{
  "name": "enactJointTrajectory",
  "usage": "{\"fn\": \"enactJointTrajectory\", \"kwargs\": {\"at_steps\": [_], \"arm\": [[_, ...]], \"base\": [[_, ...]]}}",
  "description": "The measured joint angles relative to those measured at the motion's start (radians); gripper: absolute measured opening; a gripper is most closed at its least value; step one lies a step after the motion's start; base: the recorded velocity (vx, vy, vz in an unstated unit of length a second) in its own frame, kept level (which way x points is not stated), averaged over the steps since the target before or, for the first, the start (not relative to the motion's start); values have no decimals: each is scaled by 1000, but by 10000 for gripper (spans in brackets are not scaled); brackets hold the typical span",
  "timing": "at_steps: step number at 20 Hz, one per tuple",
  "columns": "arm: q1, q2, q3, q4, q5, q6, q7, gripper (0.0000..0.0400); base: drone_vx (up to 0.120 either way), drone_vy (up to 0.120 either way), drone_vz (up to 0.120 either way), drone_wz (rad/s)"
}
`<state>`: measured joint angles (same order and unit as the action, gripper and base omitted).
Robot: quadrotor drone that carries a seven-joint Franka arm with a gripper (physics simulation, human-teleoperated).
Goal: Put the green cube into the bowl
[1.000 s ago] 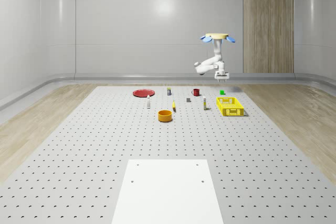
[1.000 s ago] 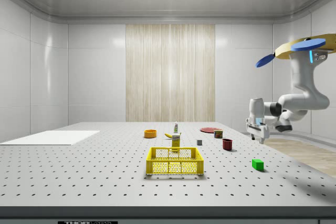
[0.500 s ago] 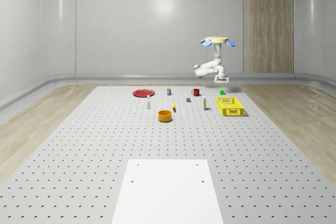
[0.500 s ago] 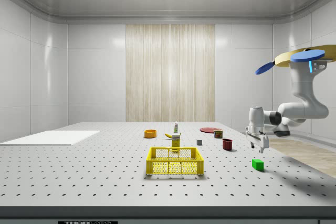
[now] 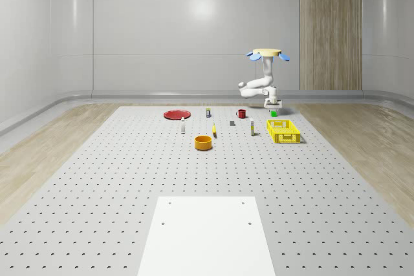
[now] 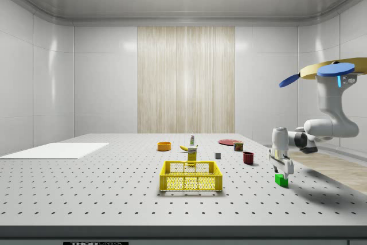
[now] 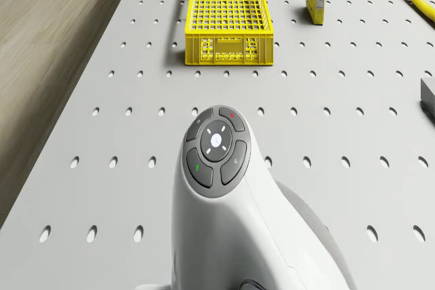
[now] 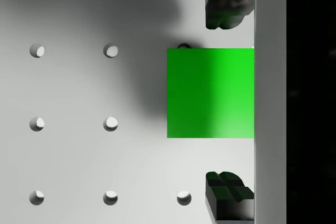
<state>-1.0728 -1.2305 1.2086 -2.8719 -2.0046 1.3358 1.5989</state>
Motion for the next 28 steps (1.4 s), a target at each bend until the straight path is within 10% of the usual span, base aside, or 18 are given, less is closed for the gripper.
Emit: {"fn": "enactJointTrajectory", "kwargs": {"at_steps": [15, 21, 28], "arm": [[-29, -55, -78, 28, -63, 85, 17, 400], [-37, -67, -80, 31, -62, 99, 23, 290], [-43, -77, -59, 26, -40, 100, 31, 261]], "base": [[0, 0, 0, 0], [0, 0, 0, 0], [0, 0, 0, 0]]}}
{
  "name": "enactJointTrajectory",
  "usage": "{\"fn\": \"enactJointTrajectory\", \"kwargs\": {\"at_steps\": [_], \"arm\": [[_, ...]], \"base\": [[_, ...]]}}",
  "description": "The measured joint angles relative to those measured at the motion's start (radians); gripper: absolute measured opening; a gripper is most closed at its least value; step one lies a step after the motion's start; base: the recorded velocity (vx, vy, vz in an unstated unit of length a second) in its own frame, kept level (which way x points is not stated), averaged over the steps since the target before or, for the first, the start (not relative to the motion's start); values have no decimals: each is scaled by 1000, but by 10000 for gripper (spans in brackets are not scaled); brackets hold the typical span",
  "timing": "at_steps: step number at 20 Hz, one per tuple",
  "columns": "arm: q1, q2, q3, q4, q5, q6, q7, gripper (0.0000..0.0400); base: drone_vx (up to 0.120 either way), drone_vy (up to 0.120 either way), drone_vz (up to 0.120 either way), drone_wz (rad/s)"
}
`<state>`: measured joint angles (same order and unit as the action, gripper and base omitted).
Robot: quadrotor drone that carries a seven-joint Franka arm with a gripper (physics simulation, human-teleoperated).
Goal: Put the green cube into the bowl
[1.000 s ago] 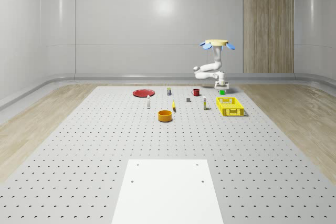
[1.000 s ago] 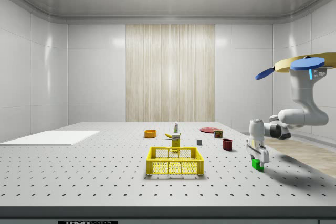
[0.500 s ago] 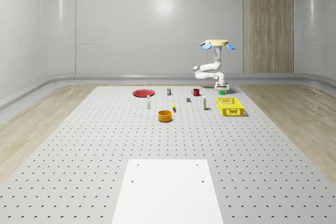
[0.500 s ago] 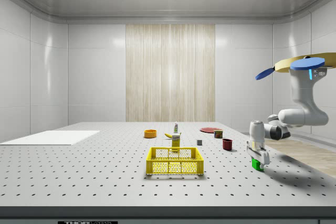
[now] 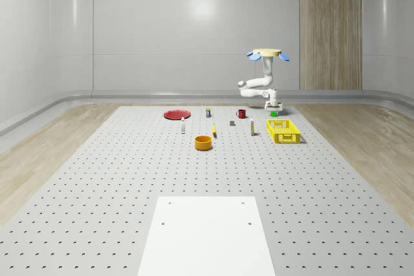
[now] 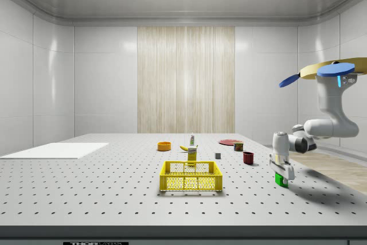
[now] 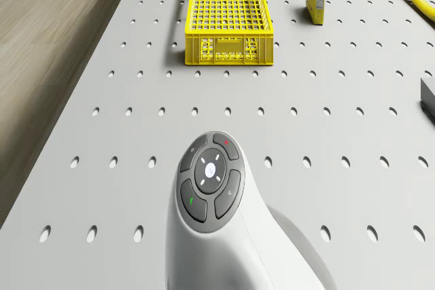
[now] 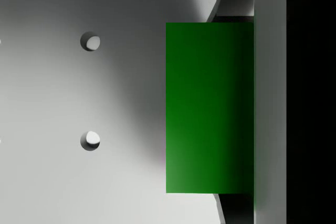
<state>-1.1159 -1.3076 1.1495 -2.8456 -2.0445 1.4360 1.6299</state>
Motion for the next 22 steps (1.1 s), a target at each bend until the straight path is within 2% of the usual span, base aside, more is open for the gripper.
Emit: {"fn": "enactJointTrajectory", "kwargs": {"at_steps": [2, 5, 10, 19, 22], "arm": [[-2, 0, 23, -6, 22, -8, 4, 257], [-6, 0, 63, -16, 62, -23, 12, 252], [-13, -7, 107, -24, 108, -29, 24, 250], [-24, -31, 134, -25, 141, -13, 34, 250], [-27, -39, 137, -25, 146, -5, 35, 250]], "base": [[0, 0, 20, 0], [0, 0, 120, 0], [120, -120, 120, 0], [120, -120, 120, 0], [120, -120, 27, 0]]}}
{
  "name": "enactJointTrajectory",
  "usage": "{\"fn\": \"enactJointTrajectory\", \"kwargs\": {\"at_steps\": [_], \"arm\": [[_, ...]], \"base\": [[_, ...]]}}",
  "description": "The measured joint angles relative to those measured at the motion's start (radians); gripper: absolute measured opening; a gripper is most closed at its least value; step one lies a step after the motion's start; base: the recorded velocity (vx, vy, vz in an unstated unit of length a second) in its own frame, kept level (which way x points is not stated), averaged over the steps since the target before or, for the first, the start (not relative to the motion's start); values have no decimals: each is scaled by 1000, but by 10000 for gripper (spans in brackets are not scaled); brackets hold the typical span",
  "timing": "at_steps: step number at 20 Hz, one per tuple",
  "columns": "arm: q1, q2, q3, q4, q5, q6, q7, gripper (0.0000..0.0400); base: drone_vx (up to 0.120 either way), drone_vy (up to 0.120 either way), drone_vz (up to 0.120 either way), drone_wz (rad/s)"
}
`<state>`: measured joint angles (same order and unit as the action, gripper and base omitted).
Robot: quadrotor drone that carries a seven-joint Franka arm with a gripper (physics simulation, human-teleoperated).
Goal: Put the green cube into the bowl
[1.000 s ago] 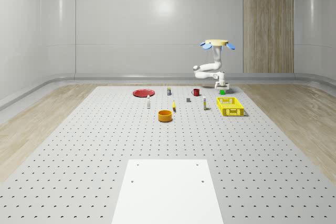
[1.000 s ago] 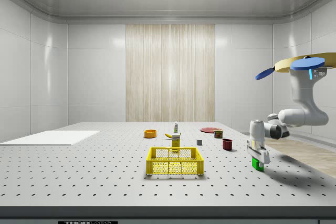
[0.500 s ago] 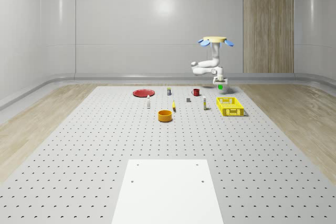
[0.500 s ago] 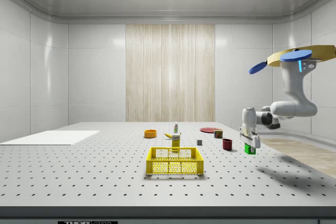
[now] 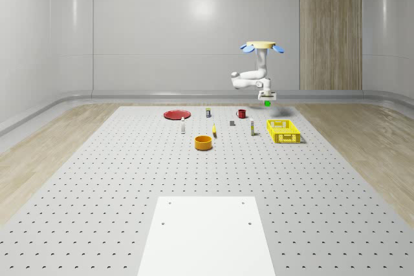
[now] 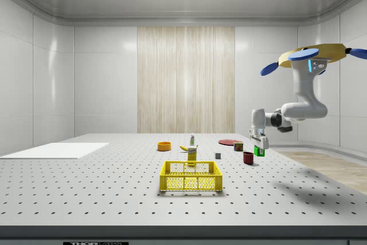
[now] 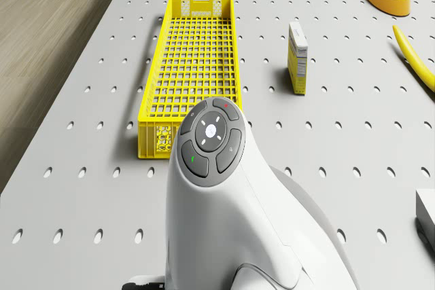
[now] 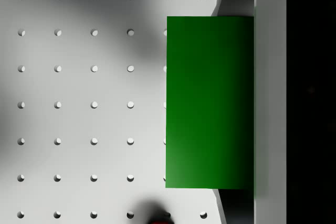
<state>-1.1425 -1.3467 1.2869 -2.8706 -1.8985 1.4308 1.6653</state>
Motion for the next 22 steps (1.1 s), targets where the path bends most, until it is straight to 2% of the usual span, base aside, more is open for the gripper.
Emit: {"fn": "enactJointTrajectory", "kwargs": {"at_steps": [2, 10, 15, 22], "arm": [[-2, -6, 2, 0, 3, 5, 1, 250], [-9, -26, 7, 1, 13, 24, 4, 250], [-12, -39, 10, 2, 19, 35, 6, 250], [-17, -55, 13, 3, 26, 50, 11, 250]], "base": [[120, -120, 40, 0], [120, -120, 120, 0], [112, -120, 0, 0], [0, -120, 0, 0]]}}
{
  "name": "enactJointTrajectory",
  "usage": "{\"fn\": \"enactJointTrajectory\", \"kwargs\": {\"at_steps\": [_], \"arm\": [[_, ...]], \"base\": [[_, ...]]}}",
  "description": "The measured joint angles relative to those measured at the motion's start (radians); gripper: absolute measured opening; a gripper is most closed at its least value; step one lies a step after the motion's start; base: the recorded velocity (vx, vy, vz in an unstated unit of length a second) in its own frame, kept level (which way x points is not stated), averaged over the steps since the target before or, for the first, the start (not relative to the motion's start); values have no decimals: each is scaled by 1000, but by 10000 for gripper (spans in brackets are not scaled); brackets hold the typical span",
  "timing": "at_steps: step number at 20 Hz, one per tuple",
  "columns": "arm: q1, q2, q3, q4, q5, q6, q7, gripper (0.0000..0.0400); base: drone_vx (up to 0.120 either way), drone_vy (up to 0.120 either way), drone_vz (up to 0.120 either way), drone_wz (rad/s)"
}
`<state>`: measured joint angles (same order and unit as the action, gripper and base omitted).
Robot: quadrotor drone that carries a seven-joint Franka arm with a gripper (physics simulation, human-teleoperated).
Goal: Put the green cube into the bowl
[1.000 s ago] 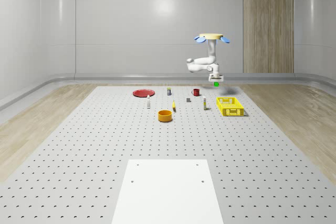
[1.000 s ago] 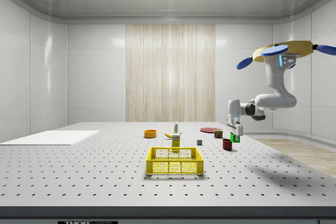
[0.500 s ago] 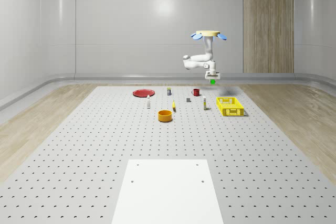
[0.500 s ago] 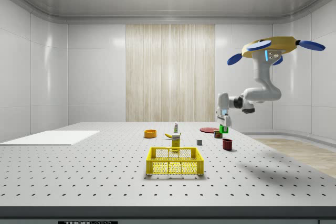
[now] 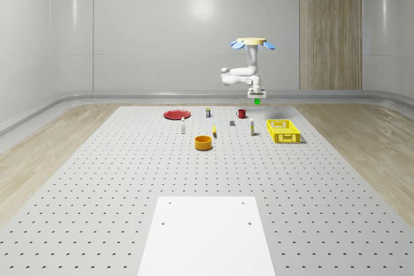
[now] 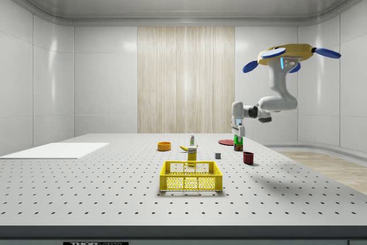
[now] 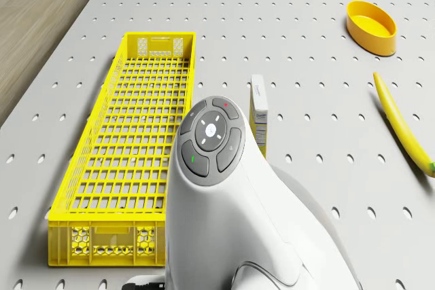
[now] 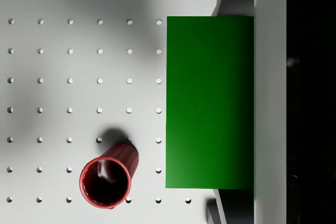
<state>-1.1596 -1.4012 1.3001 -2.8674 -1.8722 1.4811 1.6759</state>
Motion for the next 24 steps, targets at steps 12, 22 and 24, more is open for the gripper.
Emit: {"fn": "enactJointTrajectory", "kwargs": {"at_steps": [12, 22, 24], "arm": [[-7, -25, 5, 1, 11, 23, 7, 250], [-13, -43, 8, 3, 19, 40, 12, 250], [-14, -47, 9, 3, 21, 44, 13, 250]], "base": [[57, -120, 0, 0], [48, -120, 0, 0], [0, -120, 0, 0]]}}
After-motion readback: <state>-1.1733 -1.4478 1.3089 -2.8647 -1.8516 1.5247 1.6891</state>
